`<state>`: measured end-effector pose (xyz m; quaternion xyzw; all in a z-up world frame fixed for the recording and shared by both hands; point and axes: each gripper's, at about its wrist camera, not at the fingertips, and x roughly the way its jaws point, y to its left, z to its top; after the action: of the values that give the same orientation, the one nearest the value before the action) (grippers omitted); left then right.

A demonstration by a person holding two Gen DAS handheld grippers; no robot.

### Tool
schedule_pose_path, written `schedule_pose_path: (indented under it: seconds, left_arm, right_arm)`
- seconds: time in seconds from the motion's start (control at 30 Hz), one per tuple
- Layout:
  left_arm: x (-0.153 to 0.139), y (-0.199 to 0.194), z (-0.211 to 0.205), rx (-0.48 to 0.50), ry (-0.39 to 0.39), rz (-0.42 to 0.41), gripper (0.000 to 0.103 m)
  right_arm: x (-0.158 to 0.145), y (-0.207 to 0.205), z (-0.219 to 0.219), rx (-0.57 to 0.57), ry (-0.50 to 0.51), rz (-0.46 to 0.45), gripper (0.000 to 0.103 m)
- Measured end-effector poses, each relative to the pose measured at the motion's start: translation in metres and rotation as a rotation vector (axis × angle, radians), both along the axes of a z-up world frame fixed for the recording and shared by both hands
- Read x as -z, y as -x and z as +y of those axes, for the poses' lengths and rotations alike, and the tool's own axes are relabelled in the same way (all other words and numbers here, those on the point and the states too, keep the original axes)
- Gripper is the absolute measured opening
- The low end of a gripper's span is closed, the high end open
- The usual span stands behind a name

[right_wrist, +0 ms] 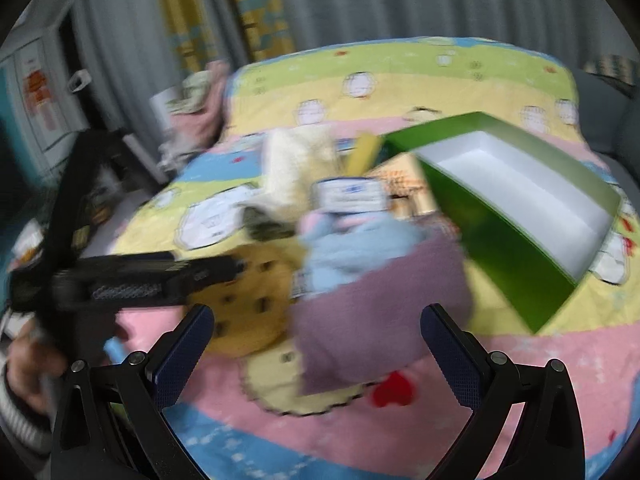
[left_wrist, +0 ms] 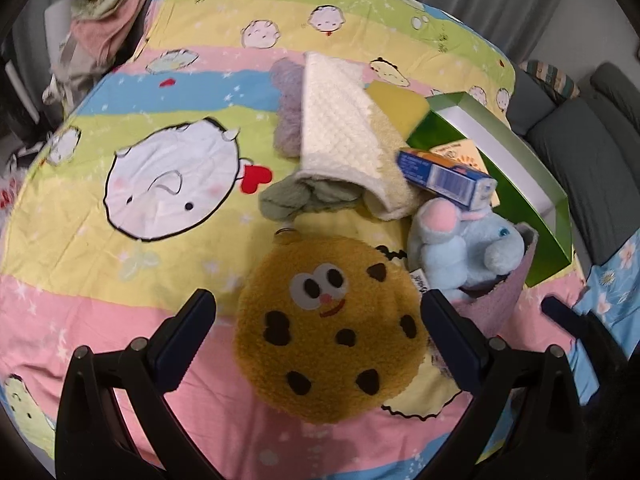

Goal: Organize soft objects
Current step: 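Grasp the yellow cookie plush with the right gripper and lift it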

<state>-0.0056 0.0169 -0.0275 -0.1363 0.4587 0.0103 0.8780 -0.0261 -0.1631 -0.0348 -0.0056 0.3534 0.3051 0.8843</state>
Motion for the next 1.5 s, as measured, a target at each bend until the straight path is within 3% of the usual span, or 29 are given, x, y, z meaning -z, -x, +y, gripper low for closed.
schedule_pose_path:
  seconds: [0.2,0.43,0.6,0.7,0.8,0.87,0.93,1.07,1.23,1.5]
  left_arm:
    - [0.008,0.002,0.025,-0.012,0.109,0.02,0.102]
    - [0.023,0.004,0.028,0.021,0.164,0.035,0.1]
    - [0.034,0.001,0.024,0.052,0.191,0.051,0.075]
    - [0.037,-0.001,0.022,0.053,0.171,0.061,0.07]
    - [0.039,-0.002,0.024,0.042,0.187,0.066,0.066]
    - [0.039,-0.001,0.027,0.032,0.194,0.063,0.053]
    - [0.041,0.0,0.029,0.021,0.189,0.068,0.041]
    - [0.042,0.003,0.035,0.007,0.197,0.065,0.027]
    - [0.031,0.017,0.035,0.003,0.213,0.012,0.024]
    - [-0.034,0.02,0.014,0.066,0.133,-0.138,0.024]
  right_arm:
    - [0.017,0.019,0.031,-0.211,-0.033,0.063,0.103]
    - [0.054,0.005,0.053,-0.225,-0.064,0.228,0.103]
    - [0.065,-0.013,0.058,-0.194,-0.117,0.272,0.101]
    - [0.066,-0.02,0.062,-0.182,-0.111,0.262,0.093]
    - [0.068,-0.027,0.063,-0.163,-0.099,0.259,0.074]
    - [0.07,-0.035,0.066,-0.148,-0.095,0.264,0.053]
    - [0.071,-0.039,0.063,-0.137,-0.105,0.272,0.04]
    - [0.073,-0.04,0.064,-0.145,-0.111,0.28,0.023]
    - [0.059,-0.029,0.068,-0.183,-0.146,0.233,0.017]
    - [0.005,-0.021,0.043,-0.18,-0.224,0.078,0.017]
